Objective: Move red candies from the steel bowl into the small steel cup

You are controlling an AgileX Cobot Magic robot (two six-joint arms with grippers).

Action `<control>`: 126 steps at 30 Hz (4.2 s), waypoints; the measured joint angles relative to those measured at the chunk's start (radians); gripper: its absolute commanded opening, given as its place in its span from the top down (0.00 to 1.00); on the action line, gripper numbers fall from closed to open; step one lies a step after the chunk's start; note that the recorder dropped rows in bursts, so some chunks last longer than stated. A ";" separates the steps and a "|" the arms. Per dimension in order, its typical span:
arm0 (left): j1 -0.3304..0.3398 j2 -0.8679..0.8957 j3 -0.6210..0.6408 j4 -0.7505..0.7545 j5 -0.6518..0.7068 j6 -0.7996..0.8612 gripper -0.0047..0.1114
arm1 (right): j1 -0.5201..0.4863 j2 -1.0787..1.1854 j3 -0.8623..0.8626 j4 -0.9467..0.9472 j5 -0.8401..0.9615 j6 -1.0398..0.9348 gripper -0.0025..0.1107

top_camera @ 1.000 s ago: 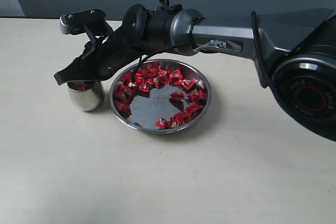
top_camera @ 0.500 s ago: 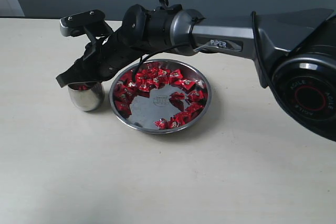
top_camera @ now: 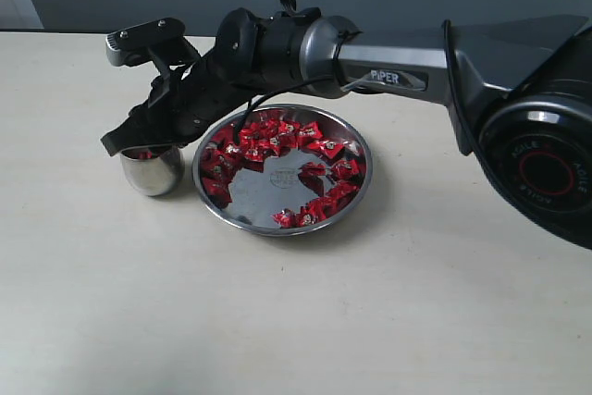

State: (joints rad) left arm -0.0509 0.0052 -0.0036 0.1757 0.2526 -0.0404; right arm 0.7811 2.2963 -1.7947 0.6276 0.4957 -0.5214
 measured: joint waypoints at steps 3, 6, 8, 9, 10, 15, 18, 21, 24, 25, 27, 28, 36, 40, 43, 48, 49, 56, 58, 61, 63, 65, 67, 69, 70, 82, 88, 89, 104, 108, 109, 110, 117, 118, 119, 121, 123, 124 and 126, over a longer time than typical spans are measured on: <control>0.000 0.000 0.000 0.000 0.000 0.000 0.96 | 0.000 0.000 0.000 -0.005 0.005 0.000 0.61; 0.000 0.000 0.000 0.000 0.000 0.000 0.96 | 0.000 0.000 0.000 -0.005 0.005 0.000 0.61; 0.000 0.000 0.000 0.002 0.000 0.000 0.96 | 0.000 0.000 0.000 -0.005 0.000 0.000 0.61; 0.000 0.000 0.000 0.002 0.000 0.000 0.96 | 0.000 -0.004 0.000 -0.010 -0.003 0.000 0.61; 0.000 0.000 0.000 0.002 0.000 0.000 0.96 | 0.000 -0.006 0.000 -0.010 -0.006 0.000 0.61; 0.000 0.000 0.000 0.002 0.000 0.000 0.96 | 0.000 -0.024 0.000 -0.014 -0.011 0.002 0.61; 0.000 0.000 0.000 0.002 0.000 0.000 0.96 | 0.000 -0.026 0.000 -0.014 -0.013 0.002 0.61; 0.000 0.000 0.000 0.002 0.000 0.000 0.96 | 0.000 -0.026 0.000 -0.012 -0.013 0.002 0.61; 0.000 0.000 0.000 0.002 0.000 0.000 0.96 | 0.000 -0.026 0.000 -0.012 -0.013 0.002 0.61; 0.000 0.000 0.000 0.002 0.000 0.000 0.96 | 0.000 -0.026 0.000 -0.012 -0.013 0.002 0.61; 0.000 0.000 0.000 0.002 0.000 0.000 0.96 | 0.000 -0.026 0.000 -0.012 -0.013 0.002 0.61; 0.000 0.000 0.000 0.002 0.000 0.000 0.96 | 0.000 -0.028 0.000 -0.014 -0.017 0.002 0.61; 0.000 0.000 0.000 0.003 0.000 0.000 0.96 | 0.000 -0.141 0.000 -0.084 -0.092 0.002 0.85; 0.000 0.000 0.000 0.003 0.000 0.000 0.96 | 0.000 -0.214 -0.006 -0.139 -0.082 0.002 0.96; 0.000 0.000 0.000 0.003 0.000 0.000 0.96 | 0.000 -0.249 -0.006 -0.163 -0.040 0.010 0.96; 0.000 0.000 0.000 0.003 0.000 0.000 0.96 | 0.000 -0.281 -0.006 -0.301 0.050 0.157 0.98; 0.000 0.000 0.000 0.003 0.000 0.000 0.96 | 0.000 -0.287 -0.006 -0.357 0.078 0.206 0.98; 0.000 0.000 0.000 0.003 0.000 0.000 0.96 | 0.000 -0.482 0.279 -0.684 -0.023 0.553 0.98; 0.000 0.000 0.000 0.003 0.000 0.000 0.96 | -0.001 -0.580 0.425 -0.704 -0.120 0.586 0.98; 0.000 0.000 0.000 0.003 0.000 0.000 0.96 | -0.002 -0.739 0.604 -0.718 -0.187 0.605 0.98; 0.000 0.000 0.000 0.003 0.000 0.000 0.96 | -0.004 -0.815 0.694 -0.723 -0.166 0.611 0.98; 0.000 0.000 0.000 0.003 0.000 0.000 0.96 | -0.008 -0.876 0.765 -0.731 -0.092 0.613 0.98; 0.000 0.000 0.000 0.003 0.000 0.000 0.96 | -0.008 -0.917 0.810 -0.731 0.009 0.615 0.98; 0.000 0.000 0.000 0.003 0.000 0.000 0.96 | -0.010 -0.934 0.828 -0.722 0.092 0.615 0.98; 0.000 0.000 0.000 0.003 0.000 0.000 0.96 | -0.010 -0.938 0.830 -0.718 0.137 0.615 0.98; 0.000 0.000 0.000 0.003 0.000 0.000 0.96 | -0.062 -1.070 0.953 -0.998 -0.032 0.700 0.98; 0.000 0.000 0.000 0.003 0.000 0.000 0.96 | -0.410 -1.309 1.305 -1.088 -0.537 0.941 0.98; 0.000 0.000 0.000 0.003 0.000 0.000 0.96 | -0.480 -1.364 1.374 -1.086 -0.558 0.958 0.98; 0.000 0.000 0.000 0.003 0.000 0.000 0.96 | -0.806 -2.119 1.788 -1.064 -0.444 0.956 0.98; 0.000 0.000 0.000 0.003 0.000 0.000 0.96 | -0.816 -2.264 1.788 -1.050 -0.284 0.956 0.98; 0.000 0.000 0.000 0.003 0.000 0.000 0.96 | -0.816 -2.279 1.788 -1.046 -0.242 0.956 0.98; 0.000 0.000 0.000 0.003 0.000 0.000 0.96 | -0.816 -2.286 1.788 -1.043 -0.209 0.956 0.98; 0.000 0.000 0.000 0.003 0.000 0.000 0.96 | -0.816 -2.289 1.792 -1.039 -0.159 0.954 0.98; 0.000 0.000 0.000 0.003 0.000 0.000 0.96 | -0.816 -2.289 1.792 -1.037 -0.159 0.950 0.98; 0.000 0.000 0.000 0.003 0.000 0.000 0.96 | -0.816 -2.289 1.792 -1.033 -0.159 0.934 0.98; 0.000 0.000 0.000 0.003 0.000 0.000 0.96 | -0.816 -2.289 1.792 -0.986 -0.161 0.861 0.98; 0.000 0.000 0.000 0.003 0.000 0.000 0.96 | -0.816 -2.289 1.792 -0.848 -0.168 0.685 0.98; 0.000 0.000 0.000 0.003 0.000 0.000 0.96 | -0.816 -2.290 1.792 -0.762 -0.167 0.602 0.98; 0.000 0.000 0.000 0.003 0.000 0.000 0.96 | -0.816 -2.290 1.792 -0.628 -0.170 0.434 0.98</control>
State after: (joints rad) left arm -0.0509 0.0052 -0.0036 0.1788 0.2526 -0.0404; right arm -0.0353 0.0063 -0.0024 0.0000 0.3259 -0.0869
